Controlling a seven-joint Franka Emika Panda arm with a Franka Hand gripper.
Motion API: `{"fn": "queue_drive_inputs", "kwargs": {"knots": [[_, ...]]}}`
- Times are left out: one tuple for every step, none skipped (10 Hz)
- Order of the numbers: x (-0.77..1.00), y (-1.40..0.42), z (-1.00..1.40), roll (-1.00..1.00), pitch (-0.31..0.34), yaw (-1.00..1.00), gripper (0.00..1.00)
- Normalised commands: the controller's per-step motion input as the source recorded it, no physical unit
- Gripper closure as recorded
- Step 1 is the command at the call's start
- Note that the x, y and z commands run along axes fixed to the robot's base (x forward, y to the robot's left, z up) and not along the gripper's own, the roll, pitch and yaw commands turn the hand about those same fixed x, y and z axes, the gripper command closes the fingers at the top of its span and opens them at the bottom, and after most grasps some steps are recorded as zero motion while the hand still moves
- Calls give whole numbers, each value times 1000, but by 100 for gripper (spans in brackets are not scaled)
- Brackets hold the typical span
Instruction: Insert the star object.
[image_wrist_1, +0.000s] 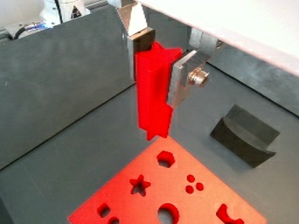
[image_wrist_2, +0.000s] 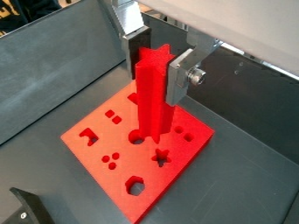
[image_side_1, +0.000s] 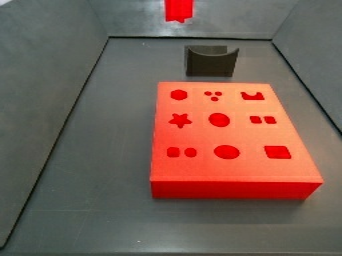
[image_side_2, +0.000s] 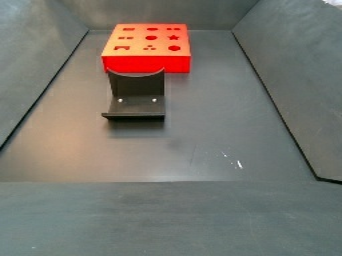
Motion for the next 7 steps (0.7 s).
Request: {"fn": "queue_drive_inputs", "kwargs": {"knots": [[637,-91,-560,0,-54,-463,100],[497,-54,-786,3,-154,-583,100],[351,-20,-851,21,-96,-780,100],[266,0,-880,27,-73,-869,100],[277,0,-869,26,-76,-843,100],[360,-106,-871,24,-83,-709,100],[0,-166,-731,-74,-246,-186,100]]}}
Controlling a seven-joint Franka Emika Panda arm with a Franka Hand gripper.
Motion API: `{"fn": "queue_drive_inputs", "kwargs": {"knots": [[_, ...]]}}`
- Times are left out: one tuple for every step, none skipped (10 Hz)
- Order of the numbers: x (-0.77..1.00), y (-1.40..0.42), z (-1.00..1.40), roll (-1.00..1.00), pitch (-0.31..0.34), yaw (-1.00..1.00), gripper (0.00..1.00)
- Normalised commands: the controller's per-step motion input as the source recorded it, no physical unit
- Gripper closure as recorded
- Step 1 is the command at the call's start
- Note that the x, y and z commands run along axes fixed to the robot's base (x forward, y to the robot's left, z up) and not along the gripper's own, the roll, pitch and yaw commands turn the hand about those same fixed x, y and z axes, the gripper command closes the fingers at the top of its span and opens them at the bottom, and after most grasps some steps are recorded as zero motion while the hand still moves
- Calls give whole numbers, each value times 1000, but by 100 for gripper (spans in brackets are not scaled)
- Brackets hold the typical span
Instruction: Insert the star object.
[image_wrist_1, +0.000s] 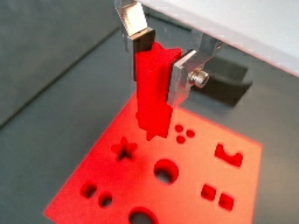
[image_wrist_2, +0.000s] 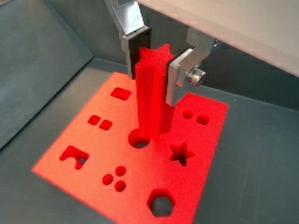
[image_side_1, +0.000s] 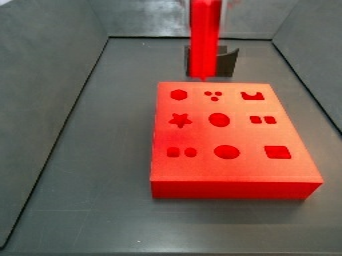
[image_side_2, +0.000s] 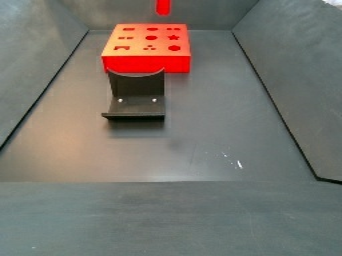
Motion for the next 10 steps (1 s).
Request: {"fn": "queue_drive_inputs", "kwargs": {"knots": [[-220,-251,-651,-79,-220,0,100],[-454,-160,-634,0,-73,0,100],[-331,-109,-580,0,-20,0,100],[-177,0,-514,11,0,0,100],[9,0,-391,29,0,0,100],[206,0,-309,37,0,26,100],[237,0,-223,61,0,63,100],[126,0,-243,83,0,71,100],[0,23,-263,110,0,91,100],[-106,143,-277,143,9,106,100]]}}
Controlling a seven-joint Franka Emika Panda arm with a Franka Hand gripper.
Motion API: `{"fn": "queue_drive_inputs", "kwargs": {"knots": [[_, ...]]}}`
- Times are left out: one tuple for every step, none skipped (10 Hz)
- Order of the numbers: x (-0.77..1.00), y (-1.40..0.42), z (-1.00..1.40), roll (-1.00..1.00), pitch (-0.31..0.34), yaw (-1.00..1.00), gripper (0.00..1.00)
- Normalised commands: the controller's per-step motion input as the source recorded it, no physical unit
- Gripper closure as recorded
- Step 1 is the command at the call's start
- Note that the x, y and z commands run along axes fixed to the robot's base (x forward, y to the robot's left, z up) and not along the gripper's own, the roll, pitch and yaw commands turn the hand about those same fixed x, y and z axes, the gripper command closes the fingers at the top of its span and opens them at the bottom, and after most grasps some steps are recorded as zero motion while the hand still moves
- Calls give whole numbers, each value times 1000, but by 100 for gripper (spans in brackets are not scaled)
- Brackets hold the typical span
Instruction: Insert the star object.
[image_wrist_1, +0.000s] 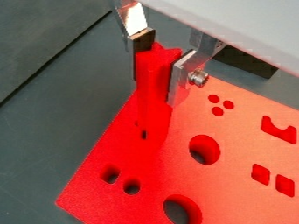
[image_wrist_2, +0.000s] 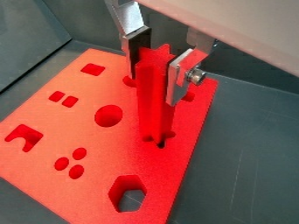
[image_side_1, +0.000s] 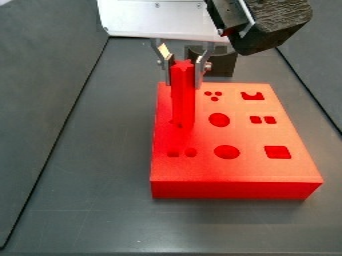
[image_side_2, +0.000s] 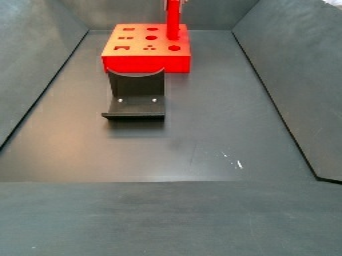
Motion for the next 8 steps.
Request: {"fn": "queue_drive_inputs", "kwargs": {"knots": [[-414,160,-234,97,7,14,100],[-446,0,-146,166,11,31,100],[-57,-63,-94,156,0,43,100],[0,-71,0,94,0,0,100],[0,-77,-29,1,0,0,100],[423,-89,-734,201,116,-46,100],[614,-91,-891,167,49,-89,100],[640,-66,-937,157,11,-77,100]]}}
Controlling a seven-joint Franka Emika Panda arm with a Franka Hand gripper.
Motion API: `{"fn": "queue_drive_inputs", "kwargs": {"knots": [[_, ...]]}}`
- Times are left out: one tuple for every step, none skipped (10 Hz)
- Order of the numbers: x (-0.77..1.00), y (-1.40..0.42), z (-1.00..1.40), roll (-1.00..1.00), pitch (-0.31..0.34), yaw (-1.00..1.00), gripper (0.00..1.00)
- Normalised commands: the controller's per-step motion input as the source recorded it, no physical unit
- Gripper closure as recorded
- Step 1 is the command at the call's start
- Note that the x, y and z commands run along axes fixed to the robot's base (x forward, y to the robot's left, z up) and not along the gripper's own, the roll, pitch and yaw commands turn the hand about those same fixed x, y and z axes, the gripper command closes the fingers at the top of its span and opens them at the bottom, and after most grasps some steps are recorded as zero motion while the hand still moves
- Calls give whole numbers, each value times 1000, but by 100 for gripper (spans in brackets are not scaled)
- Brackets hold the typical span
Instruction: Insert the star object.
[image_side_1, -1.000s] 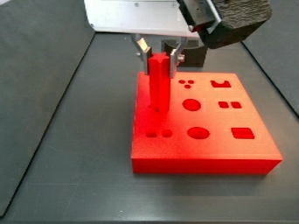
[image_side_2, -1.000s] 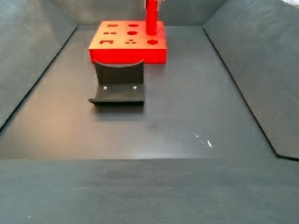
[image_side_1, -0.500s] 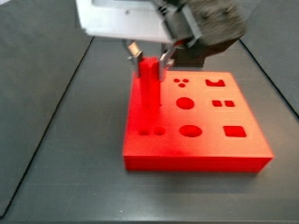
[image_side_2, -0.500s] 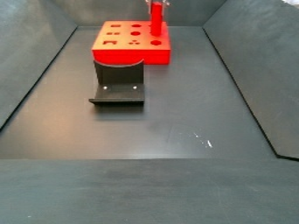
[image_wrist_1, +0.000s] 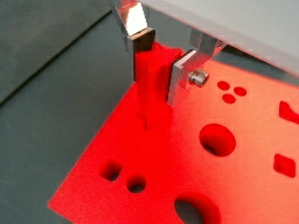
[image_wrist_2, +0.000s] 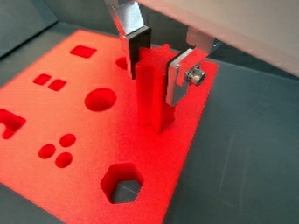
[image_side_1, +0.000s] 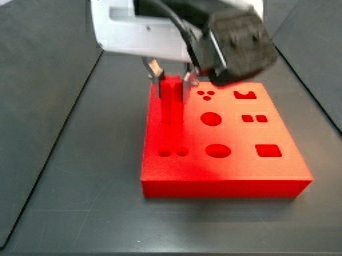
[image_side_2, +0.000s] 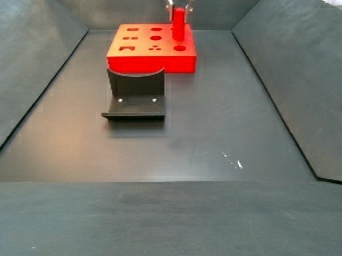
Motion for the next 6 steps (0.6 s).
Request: {"fn": "queue_drive_inputs", "kwargs": {"knots": [[614,0,-929,159,23,-63,100],[551,0,-769,226,93,-91,100],[506,0,-680,253,150,-120,100],[229,-83,-734,236,114,-200,100],[0,0,0,11,0,0,100],[0,0,0,0,0,0,100]]}}
